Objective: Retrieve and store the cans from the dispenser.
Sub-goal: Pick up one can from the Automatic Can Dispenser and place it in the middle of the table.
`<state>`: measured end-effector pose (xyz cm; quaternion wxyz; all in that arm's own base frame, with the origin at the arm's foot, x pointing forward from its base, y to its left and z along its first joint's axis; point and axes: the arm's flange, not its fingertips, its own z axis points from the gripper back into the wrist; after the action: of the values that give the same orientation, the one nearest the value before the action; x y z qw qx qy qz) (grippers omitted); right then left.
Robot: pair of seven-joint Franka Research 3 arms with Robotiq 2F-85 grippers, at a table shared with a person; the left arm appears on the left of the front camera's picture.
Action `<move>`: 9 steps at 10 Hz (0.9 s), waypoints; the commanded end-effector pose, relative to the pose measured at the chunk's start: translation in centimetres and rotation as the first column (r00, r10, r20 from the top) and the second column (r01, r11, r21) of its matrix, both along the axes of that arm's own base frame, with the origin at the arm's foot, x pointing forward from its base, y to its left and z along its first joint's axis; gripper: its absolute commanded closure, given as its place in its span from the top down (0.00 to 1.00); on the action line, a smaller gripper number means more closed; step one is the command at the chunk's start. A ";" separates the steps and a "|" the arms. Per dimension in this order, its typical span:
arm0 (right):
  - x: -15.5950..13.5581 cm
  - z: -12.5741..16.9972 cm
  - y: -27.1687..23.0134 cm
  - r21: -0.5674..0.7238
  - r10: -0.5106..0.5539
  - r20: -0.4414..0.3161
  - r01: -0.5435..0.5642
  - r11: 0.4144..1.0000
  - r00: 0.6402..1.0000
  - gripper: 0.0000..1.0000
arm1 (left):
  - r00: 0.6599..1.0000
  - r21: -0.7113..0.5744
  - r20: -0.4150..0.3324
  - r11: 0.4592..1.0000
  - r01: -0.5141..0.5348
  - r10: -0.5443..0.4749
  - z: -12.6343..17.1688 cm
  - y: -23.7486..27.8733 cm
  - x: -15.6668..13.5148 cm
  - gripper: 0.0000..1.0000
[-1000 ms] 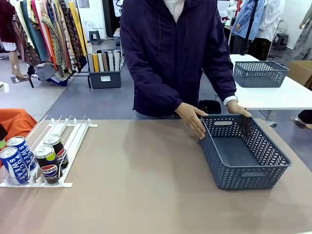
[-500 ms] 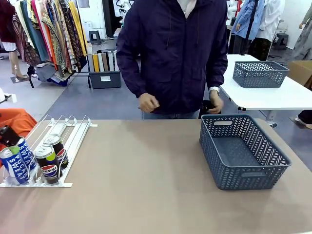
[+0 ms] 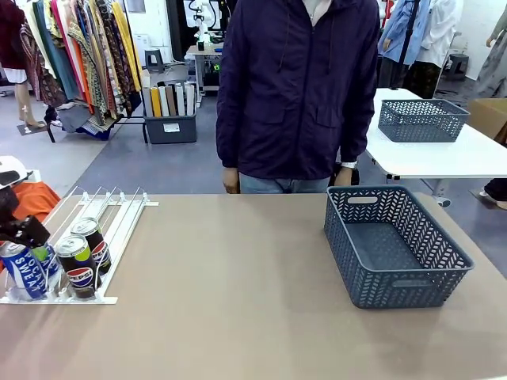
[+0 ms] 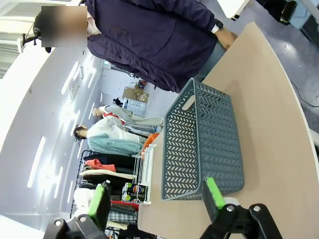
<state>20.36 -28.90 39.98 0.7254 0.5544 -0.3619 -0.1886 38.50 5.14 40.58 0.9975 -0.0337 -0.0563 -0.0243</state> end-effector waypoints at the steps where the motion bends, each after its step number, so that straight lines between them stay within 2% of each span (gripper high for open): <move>1: 0.3 0.2 -0.1 -0.005 -0.010 0.032 0.010 1.000 0.999 1.00 | 0.999 0.018 0.002 0.999 -0.037 0.037 -1.1 -0.7 -1.0 1.00; 3: 0.3 0.2 -0.1 -0.005 -0.010 0.032 0.010 1.000 0.999 1.00 | 0.999 0.037 -0.002 0.999 -0.038 0.038 -1.1 -0.8 -1.0 1.00; 4: 0.3 0.2 -0.1 -0.005 -0.010 0.032 0.010 1.000 0.999 1.00 | 0.998 0.042 0.002 0.997 -0.060 0.060 -1.0 -0.8 -0.9 0.72; 5: 0.3 0.2 -0.1 -0.005 -0.010 0.032 0.010 1.000 0.999 1.00 | 0.998 0.050 -0.002 0.997 -0.065 0.065 -0.9 -0.7 -0.9 0.12; 6: 0.3 0.2 -0.1 -0.005 -0.010 0.032 0.010 1.000 0.999 1.00 | 0.998 0.053 0.003 0.997 -0.064 0.063 -0.9 -0.7 -1.0 0.00; 9: 0.3 0.2 -0.1 -0.005 -0.010 0.032 0.010 1.000 0.999 1.00 | 0.997 0.049 0.008 0.996 -0.079 0.078 -0.7 -0.3 -1.0 0.00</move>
<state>20.36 -28.89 39.98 0.7253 0.5546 -0.3619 -0.1883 38.70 5.39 40.40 0.9984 -0.0191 -0.0537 0.0029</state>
